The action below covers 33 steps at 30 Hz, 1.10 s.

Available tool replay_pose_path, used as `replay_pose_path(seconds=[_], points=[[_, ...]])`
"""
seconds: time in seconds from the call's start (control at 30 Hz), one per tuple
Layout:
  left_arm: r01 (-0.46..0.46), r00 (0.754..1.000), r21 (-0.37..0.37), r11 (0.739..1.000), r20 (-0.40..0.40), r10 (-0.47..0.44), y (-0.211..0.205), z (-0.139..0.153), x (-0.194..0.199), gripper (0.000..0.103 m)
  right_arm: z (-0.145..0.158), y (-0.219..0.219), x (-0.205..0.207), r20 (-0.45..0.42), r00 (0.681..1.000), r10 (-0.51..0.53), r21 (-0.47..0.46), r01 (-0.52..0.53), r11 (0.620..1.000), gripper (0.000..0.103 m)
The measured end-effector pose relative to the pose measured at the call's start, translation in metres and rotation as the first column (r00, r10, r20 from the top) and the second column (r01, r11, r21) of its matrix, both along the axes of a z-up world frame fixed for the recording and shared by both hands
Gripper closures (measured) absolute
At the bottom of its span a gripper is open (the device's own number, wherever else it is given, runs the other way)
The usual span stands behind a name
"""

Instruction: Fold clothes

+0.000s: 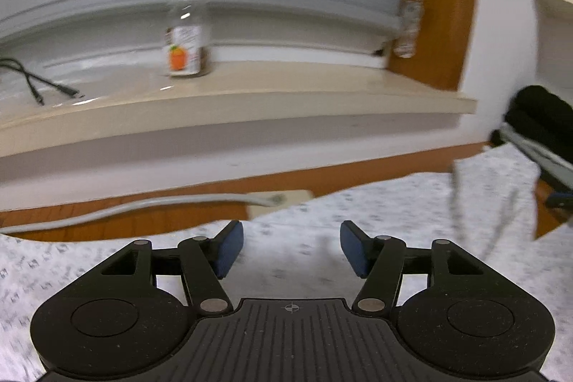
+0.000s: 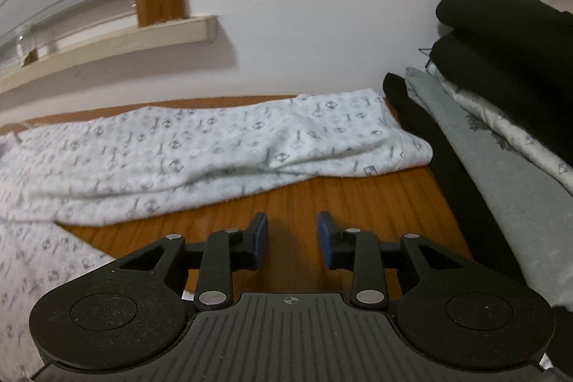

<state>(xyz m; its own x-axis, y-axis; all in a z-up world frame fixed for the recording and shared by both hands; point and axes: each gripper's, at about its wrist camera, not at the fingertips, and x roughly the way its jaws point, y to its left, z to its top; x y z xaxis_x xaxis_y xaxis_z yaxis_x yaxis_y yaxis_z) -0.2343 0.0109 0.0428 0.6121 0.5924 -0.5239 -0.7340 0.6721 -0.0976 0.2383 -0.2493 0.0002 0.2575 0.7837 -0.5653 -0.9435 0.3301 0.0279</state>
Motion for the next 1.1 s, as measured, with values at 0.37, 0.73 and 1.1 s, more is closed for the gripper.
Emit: replay_pose_path(seconds=[0.37, 0.73, 1.1], points=[[0.232, 0.971, -0.018, 0.973, -0.053, -0.232, -0.072, -0.013, 0.061, 0.068, 0.0, 0.003, -0.002, 0.009, 1.0, -0.016, 0.003, 0.016, 1.0, 0.064], [0.4, 0.911, -0.032, 0.916, -0.098, -0.402, -0.114, -0.023, 0.097, 0.082, 0.001, 0.002, 0.001, -0.007, 1.0, -0.027, 0.011, 0.027, 1.0, 0.064], [0.398, 0.905, 0.022, 0.917, -0.17, -0.389, -0.107, -0.028, 0.123, 0.078, 0.022, 0.026, 0.048, -0.181, 0.972, -0.151, 0.033, 0.16, 0.987, 0.064]])
